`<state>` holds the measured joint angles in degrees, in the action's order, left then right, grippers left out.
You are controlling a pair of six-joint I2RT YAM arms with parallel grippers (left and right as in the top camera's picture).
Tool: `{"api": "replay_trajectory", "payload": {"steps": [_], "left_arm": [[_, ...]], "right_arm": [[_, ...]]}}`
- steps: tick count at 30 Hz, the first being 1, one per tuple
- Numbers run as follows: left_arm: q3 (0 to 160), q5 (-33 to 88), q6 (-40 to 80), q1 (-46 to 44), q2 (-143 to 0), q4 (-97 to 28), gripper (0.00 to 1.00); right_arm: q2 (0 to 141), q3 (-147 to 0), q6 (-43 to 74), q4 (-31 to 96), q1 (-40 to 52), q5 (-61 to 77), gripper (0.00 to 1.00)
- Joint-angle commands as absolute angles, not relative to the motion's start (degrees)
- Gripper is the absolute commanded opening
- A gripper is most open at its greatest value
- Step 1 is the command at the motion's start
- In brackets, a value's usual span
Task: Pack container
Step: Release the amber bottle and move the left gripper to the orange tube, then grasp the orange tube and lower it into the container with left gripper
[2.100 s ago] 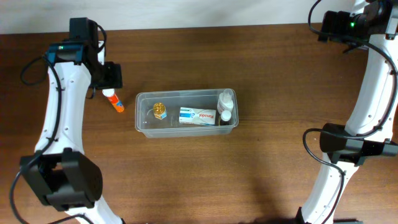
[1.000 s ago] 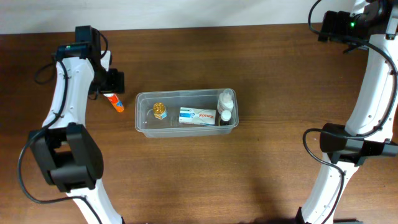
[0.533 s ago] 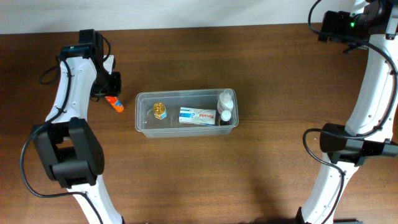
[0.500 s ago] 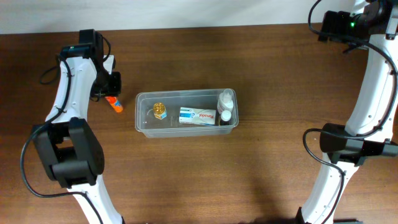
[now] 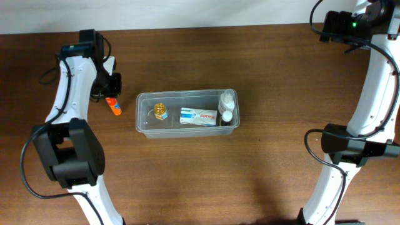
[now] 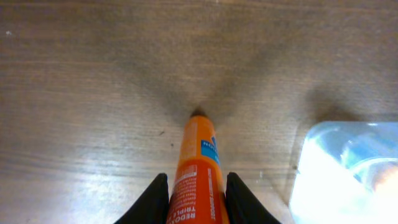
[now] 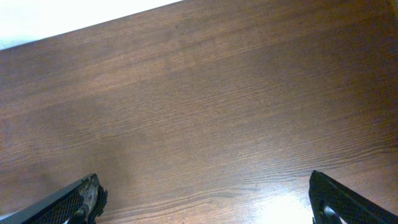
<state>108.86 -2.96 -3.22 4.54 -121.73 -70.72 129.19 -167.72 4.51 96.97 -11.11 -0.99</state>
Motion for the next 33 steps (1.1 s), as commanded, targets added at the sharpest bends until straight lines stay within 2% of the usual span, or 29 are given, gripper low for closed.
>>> {"api": "replay_trajectory", "payload": {"steps": [1,12,23,33], "left_arm": [[115.74,-2.24,-3.29,4.45,-121.80,-73.32,0.18],[134.96,1.39,-3.55,-0.40,-121.80,-88.23,0.18],[136.03,-1.34,-5.06,-9.67,-120.97,-92.71,0.18],[136.03,-0.14,-4.82,-10.41,-116.84,-93.93,0.19]], "right_arm": [[128.77,-167.78,4.95,97.32,-11.29,-0.67,0.98],[128.77,-167.78,4.95,97.32,-11.29,-0.67,0.98],[128.77,-167.78,4.97,97.32,-11.29,-0.67,0.98],[128.77,-167.78,4.95,97.30,-11.29,-0.67,0.98]]}}
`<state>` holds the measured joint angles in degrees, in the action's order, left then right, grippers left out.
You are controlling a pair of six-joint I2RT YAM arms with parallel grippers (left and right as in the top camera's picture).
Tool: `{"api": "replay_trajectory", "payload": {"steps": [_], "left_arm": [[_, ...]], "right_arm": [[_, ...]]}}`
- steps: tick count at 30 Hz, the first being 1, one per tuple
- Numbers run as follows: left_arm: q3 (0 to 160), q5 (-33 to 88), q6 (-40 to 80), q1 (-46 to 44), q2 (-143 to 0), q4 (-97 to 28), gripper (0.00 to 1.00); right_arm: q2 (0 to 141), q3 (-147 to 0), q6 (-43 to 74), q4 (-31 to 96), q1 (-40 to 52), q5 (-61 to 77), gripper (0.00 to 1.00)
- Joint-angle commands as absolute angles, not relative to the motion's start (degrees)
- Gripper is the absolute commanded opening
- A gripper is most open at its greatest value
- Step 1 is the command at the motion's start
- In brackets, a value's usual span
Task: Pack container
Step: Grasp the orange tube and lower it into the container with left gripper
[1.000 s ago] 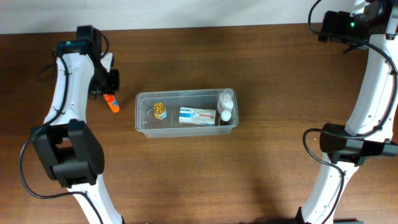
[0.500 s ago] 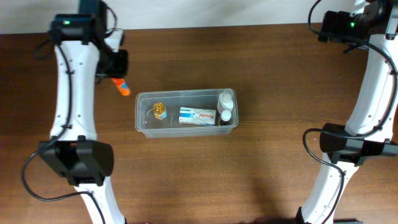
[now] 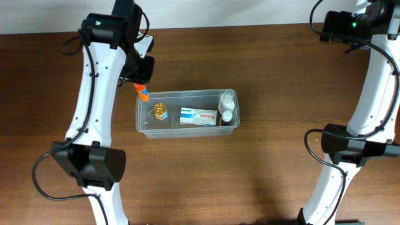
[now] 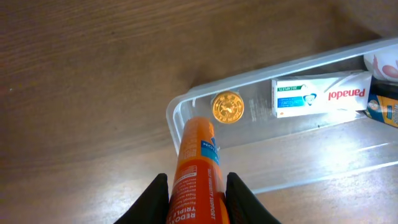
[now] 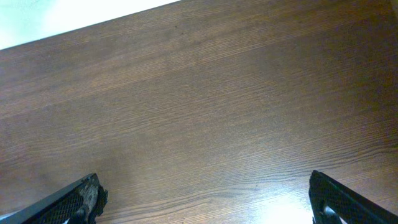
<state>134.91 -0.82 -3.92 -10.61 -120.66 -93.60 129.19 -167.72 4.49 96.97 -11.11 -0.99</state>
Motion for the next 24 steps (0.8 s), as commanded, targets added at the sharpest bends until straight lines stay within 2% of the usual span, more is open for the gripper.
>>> {"api": "replay_trajectory", "payload": {"steps": [1,16,24], "left_arm": [[136.03,0.51,-4.82,-10.41,-116.75,-94.08,0.19],[135.52,0.64,-4.80,-15.20,-116.75,-96.71,0.19],[128.66,-3.57,-2.59,-17.47,-116.33,-96.68,0.19]], "right_arm": [[128.77,-167.78,4.95,97.32,-11.29,-0.67,0.98],[128.77,-167.78,4.95,97.30,-11.29,-0.67,0.98],[128.77,-167.78,4.95,97.32,-11.29,-0.67,0.98]]}}
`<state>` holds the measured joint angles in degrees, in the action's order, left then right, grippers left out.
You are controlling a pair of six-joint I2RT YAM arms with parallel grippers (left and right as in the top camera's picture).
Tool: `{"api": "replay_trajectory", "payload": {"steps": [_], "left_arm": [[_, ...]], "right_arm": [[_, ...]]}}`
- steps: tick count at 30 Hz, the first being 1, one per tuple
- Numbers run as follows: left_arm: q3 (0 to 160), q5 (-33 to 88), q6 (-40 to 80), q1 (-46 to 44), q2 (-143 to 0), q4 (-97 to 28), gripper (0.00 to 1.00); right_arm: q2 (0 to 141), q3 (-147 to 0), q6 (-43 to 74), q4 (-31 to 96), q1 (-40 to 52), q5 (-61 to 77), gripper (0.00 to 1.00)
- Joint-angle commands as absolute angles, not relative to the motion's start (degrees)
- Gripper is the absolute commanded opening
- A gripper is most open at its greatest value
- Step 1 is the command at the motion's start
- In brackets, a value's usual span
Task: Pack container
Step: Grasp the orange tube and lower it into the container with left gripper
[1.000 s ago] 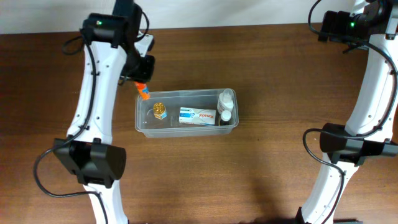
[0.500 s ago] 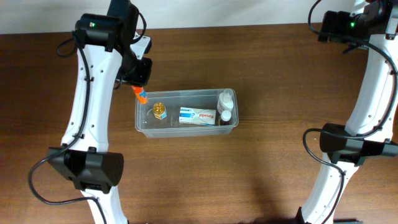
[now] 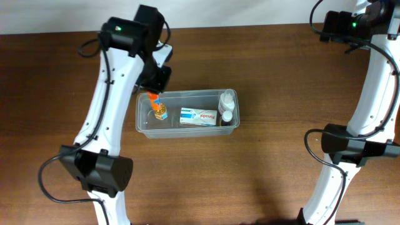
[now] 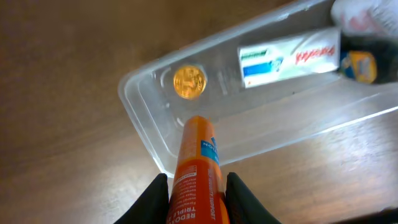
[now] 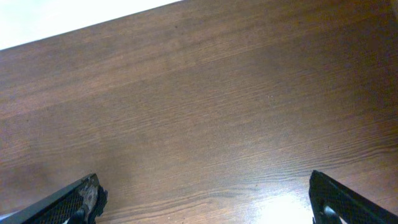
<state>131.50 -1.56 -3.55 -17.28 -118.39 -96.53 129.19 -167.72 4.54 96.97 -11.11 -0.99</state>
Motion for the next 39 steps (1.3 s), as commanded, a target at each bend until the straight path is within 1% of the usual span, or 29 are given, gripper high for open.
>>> {"api": "replay_trajectory", "payload": {"steps": [1,15,19,25,28,39], "left_arm": [[127.90,-3.64,-2.44,-17.47,-116.31,-96.57,0.19],[120.18,-3.90,-1.67,-17.47,-116.20,-90.89,0.19],[115.20,-3.92,-1.48,-17.47,-114.89,-86.78,0.19],[104.79,-4.36,-0.69,-17.47,-109.34,-77.34,0.21],[101.08,-4.54,-0.69,-17.45,-107.24,-74.35,0.23],[89.91,-4.54,0.45,-17.37,-105.27,-66.35,0.24]], "right_arm": [[128.77,-167.78,4.95,97.30,-11.29,-0.67,0.98],[128.77,-167.78,4.95,97.32,-11.29,-0.67,0.98],[128.77,-167.78,4.95,97.32,-11.29,-0.67,0.98],[128.77,-167.78,4.95,97.30,-11.29,-0.67,0.98],[128.77,-167.78,4.95,97.32,-11.29,-0.67,0.98],[128.77,-167.78,4.95,97.32,-11.29,-0.67,0.98]]}}
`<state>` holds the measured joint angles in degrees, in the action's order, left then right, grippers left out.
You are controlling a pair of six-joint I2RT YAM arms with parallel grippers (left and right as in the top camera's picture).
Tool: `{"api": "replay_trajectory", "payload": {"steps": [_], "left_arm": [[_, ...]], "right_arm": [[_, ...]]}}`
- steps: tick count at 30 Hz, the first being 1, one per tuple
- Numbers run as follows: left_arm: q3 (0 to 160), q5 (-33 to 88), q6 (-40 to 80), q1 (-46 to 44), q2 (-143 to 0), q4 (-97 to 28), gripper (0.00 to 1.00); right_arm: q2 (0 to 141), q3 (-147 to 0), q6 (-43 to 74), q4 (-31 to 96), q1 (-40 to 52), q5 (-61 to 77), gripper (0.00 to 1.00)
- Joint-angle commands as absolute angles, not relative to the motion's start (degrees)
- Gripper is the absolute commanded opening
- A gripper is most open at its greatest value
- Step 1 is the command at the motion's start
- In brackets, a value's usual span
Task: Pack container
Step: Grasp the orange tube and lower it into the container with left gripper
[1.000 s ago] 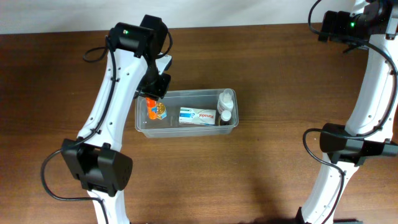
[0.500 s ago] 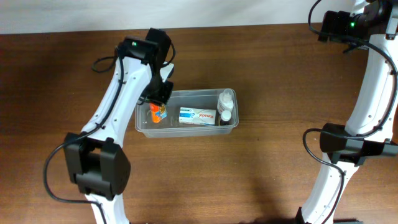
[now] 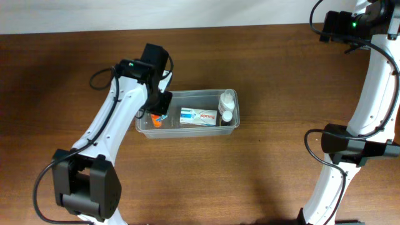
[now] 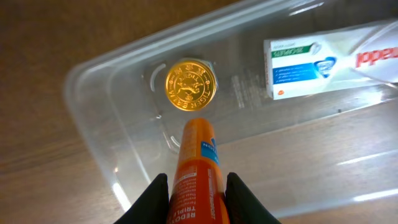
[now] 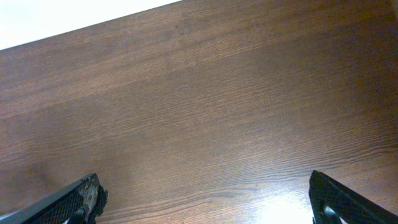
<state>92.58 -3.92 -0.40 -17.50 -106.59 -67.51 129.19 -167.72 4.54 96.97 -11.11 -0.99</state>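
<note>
A clear plastic container (image 3: pixel 232 127) lies mid-table. My left gripper (image 4: pixel 196 200) is shut on an orange tube (image 4: pixel 198 171), nose down inside the container's left end (image 4: pixel 93 115), just in front of a gold-lidded jar (image 4: pixel 191 84). In the overhead view the orange tube (image 3: pixel 157 120) shows under my left gripper (image 3: pixel 157 107). A white Panadol box (image 3: pixel 199 116) and a white bottle (image 3: pixel 227 99) lie further right in the container. My right gripper (image 5: pixel 205 202) is open over bare wood at the far right back corner.
A dark-capped small bottle (image 3: pixel 225 115) sits by the white bottle at the container's right end. The brown wooden table (image 3: pixel 281 75) surrounds the container. The right arm's base (image 3: pixel 353 147) stands at the right edge.
My left gripper has come down with the orange tube, from above the container's left rim to inside its left end, close to the gold-lidded jar. The right arm has not moved.
My left gripper was shut on the orange tube on the table left of the container. Then it held the tube lifted at the container's back-left corner, then over its left end. Now the tube is down inside the container, still gripped.
</note>
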Motion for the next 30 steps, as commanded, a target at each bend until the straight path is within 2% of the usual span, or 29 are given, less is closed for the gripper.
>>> {"api": "replay_trajectory", "payload": {"steps": [1,19,24,30], "left_arm": [[89.25,-4.54,0.45,-17.37,-105.27,-65.89,0.24],[87.09,-5.02,0.43,-17.34,-105.27,-62.08,0.24],[87.07,-4.99,0.40,-17.37,-105.30,-62.28,0.38],[87.07,-5.02,0.40,-17.37,-105.30,-62.57,0.39]], "right_arm": [[128.77,-167.78,4.95,97.32,-11.29,-0.67,0.98],[128.77,-167.78,4.95,97.32,-11.29,-0.67,0.98],[128.77,-167.78,4.95,97.32,-11.29,-0.67,0.98],[128.77,-167.78,4.95,97.32,-11.29,-0.67,0.98]]}}
